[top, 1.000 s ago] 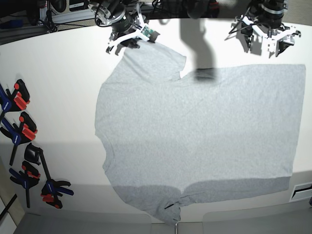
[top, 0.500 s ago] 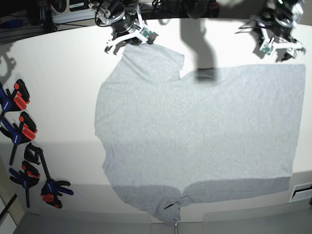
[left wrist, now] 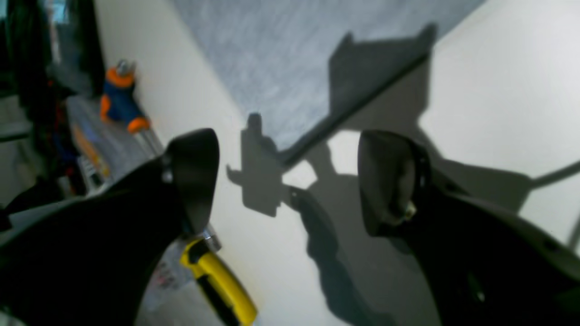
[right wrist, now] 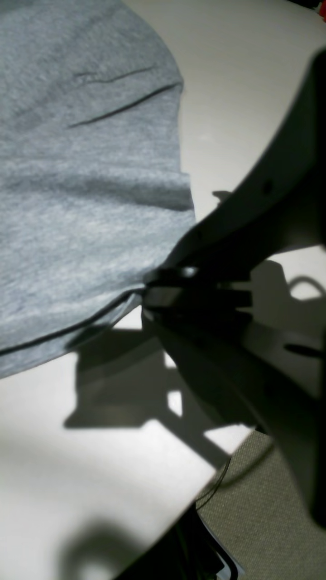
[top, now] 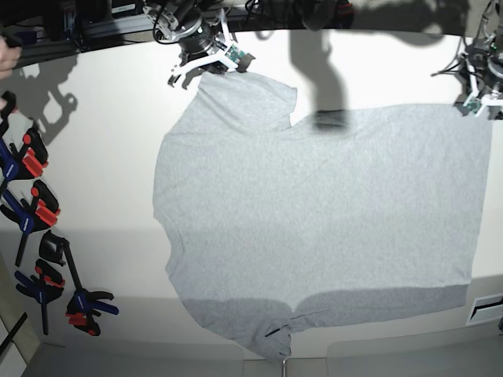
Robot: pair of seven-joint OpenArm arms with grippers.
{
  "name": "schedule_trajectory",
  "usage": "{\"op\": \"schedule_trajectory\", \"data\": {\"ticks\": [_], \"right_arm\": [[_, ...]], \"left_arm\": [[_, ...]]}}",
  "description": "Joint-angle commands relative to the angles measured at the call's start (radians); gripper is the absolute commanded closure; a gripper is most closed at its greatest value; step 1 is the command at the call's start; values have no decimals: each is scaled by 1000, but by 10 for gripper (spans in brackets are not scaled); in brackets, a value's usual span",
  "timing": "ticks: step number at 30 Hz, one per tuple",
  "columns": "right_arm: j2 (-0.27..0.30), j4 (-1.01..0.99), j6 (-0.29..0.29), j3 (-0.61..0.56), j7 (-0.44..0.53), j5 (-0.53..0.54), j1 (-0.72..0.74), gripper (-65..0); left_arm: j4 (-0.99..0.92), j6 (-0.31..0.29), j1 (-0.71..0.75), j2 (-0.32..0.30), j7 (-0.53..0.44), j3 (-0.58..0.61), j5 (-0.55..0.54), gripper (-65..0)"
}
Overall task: Fold the T-shirt properly
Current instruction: 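Grasp the shirt's shoulder edges with the right and left grippers, then lift the held shirt edges and drag them across the shirt body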
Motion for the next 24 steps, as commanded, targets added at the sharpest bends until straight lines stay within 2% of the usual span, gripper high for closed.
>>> {"op": "schedule_trajectory", "data": {"ticks": [1,6,9,12,14,15,18,22,24], "right_arm": [[8,3,7,2,-24,0,-9,0],[8,3,8,2,-16,0,-8,0],[8,3,8,2,-18,0,-8,0],[8,3,8,2,-23,0,-9,0],[8,3,7,2,-26,0,-8,0],[8,3,7,2,-26,0,-9,0],[8,3,-4,2,-35,0,-8,0],[10,38,-54,2,-76,0,-18,0],[11,84,-80,2,-79,0,-32,0]], "left_arm": [[-11,-5,2,-18,-4,14,2,-440],[-92,-5,-47,-13,-84,159,59,-440],[-151,-4,-113,-4,-65,266,90,-440],[-200,-4,-168,-3,-4,349,119,-427],[-207,-4,-180,-3,38,382,137,-349],[-205,-4,-180,-3,54,390,136,-281],[-194,-3,-179,-3,62,392,128,0],[-140,0,-175,-3,162,392,128,0],[-92,30,-162,-11,185,391,129,0]]}}
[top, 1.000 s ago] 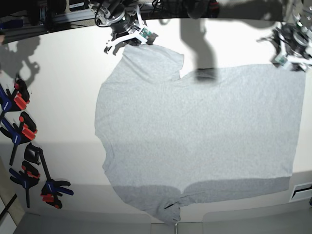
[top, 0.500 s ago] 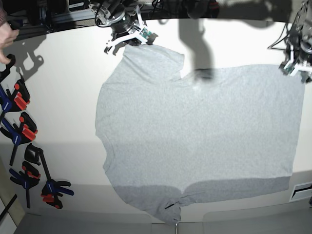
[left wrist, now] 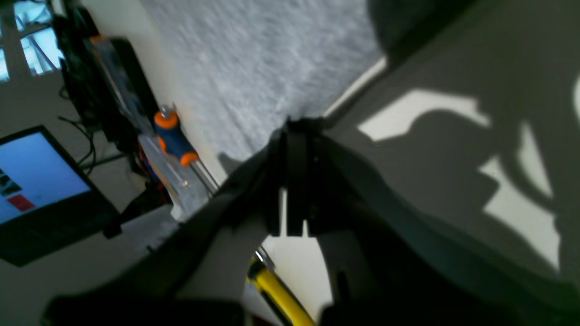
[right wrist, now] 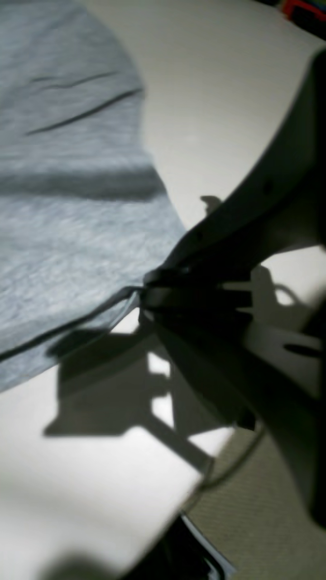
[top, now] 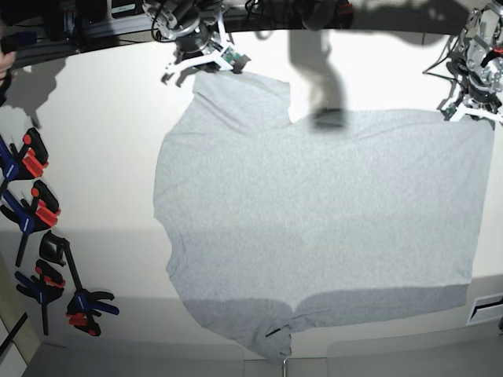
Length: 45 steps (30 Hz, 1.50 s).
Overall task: Fold the T-shirt properly
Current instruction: 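Lift the held shirt edges and drag them across the shirt body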
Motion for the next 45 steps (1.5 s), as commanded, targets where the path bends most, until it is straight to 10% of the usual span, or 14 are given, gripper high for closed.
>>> {"op": "schedule_trajectory", "data": {"ticks": [1,7,16,35,45], "right_arm": [[5,47,-18,0,10,-2,-7,0],[4,148,-84,1,5,-55,10,0],[-4,154,-103,3,10,-4,198,0],[-343,-320,-26,153,101,217,762,0],[-414,-726,-24,153,108,214,1046,0]], "left_arm": [[19,-48,27,-5,4,16,-61,0],[144,114,31,-57,4,15,-57,0],[157,131,-37,-92,-151,15,-61,0],[-158,162,-348,-87,-335,15,-230,0],[-337,161,-532,-27,-388,15,-269,0]]}}
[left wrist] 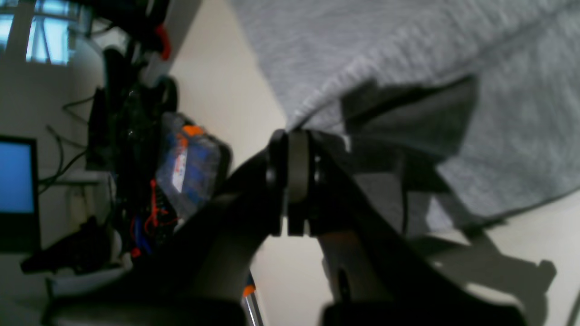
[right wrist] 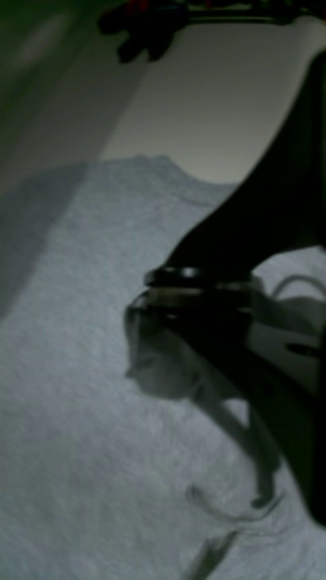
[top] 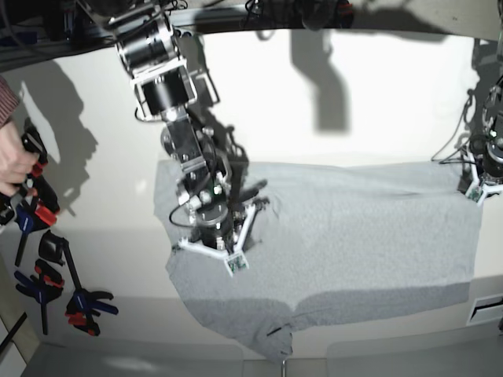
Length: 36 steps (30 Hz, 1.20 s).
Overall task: Fold the T-shirt properly
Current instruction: 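Lift the held shirt edges and drag them across the shirt body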
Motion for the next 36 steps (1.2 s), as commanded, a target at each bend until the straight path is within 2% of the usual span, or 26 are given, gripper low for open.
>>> {"op": "schedule_trajectory", "data": {"ticks": [1,4,7,10,13,22,28,31,36], "right_arm": [[-5,-3,-3,5,31,-3,50,0],[-16,-67,11,5,55,-3,100,0],[-22,-130,11,5,79,-3,136,0],[-22,-198,11,5,122,-3,167,0],[-26,-276,11,5,165,-3,206,0],[-55,-491,11,5,232,-3,305,0],[-70,-509,12,5,241,-4,336,0],[-86,-509,13,5,256,-5,337,0],[-102,-509,12,5,275,-8,339,0]], "left_arm": [[-7,14,-35,-13,-30,-11,-1,0],[-64,10,-67,30,-55,-11,15,0],[-116,7,-86,77,-81,-11,83,0],[-142,7,-99,102,-107,-11,82,0],[-148,7,-116,101,-147,-11,82,0],[-208,10,-216,104,-128,-11,77,0],[-325,10,-273,106,-145,-11,74,0],[-346,10,-270,109,-183,-11,74,0],[-346,10,-270,120,-181,-11,74,0]]}}
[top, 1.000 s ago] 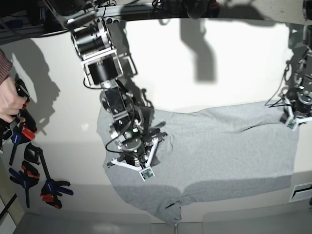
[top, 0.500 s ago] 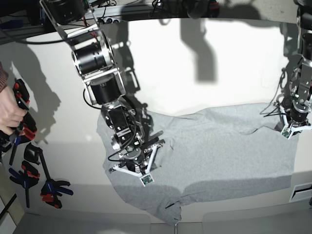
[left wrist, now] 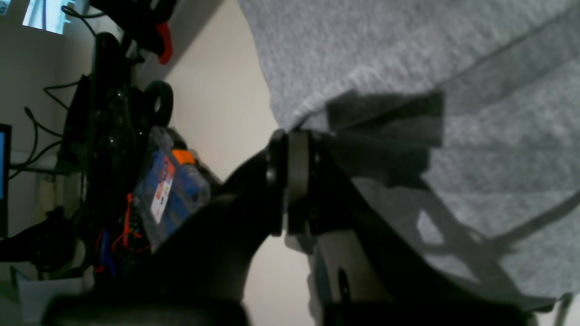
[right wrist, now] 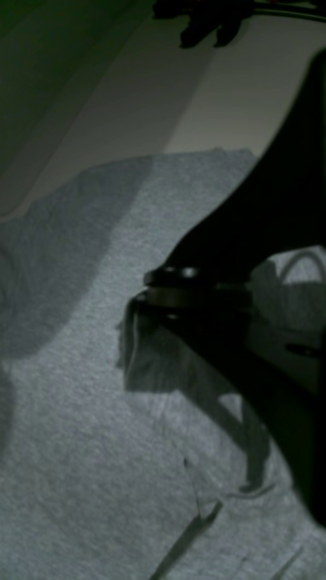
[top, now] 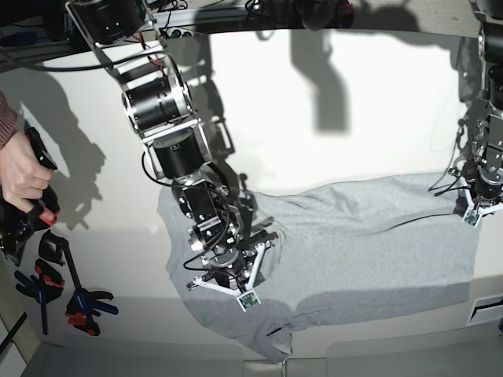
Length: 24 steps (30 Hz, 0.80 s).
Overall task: Fold the T-shirt properly
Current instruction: 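Lift the held shirt edges and drag them across the shirt body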
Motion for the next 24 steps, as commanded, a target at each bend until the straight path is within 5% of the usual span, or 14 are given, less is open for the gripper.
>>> {"op": "schedule_trajectory", "data": {"ticks": [1,5,8,10,16,18,24], "right_arm": [[-6,17,-6,4,40,-3,43,0],[-5,17,-6,5,103,-3,44,-10],[-8,17,-6,4,114,-3,44,-222],[-8,17,-6,4,132,-3,44,-274],[-8,18,-6,5,57,18,47,-274],[-8,19,-6,5,-24,68,48,-274],[33,19,6,5,-48,162,-4,-273]], "left_arm": [[12,22,-25,-22,-23,-10,-2,0],[13,22,-25,-23,-23,-10,-2,0],[13,24,-26,-26,-23,-10,-2,-166],[13,42,-27,-26,-23,-10,-2,-209],[14,46,-56,-25,16,-10,-14,-209],[25,47,-70,-27,94,-10,-98,-209],[96,46,-49,-31,216,-10,-447,-209]]}}
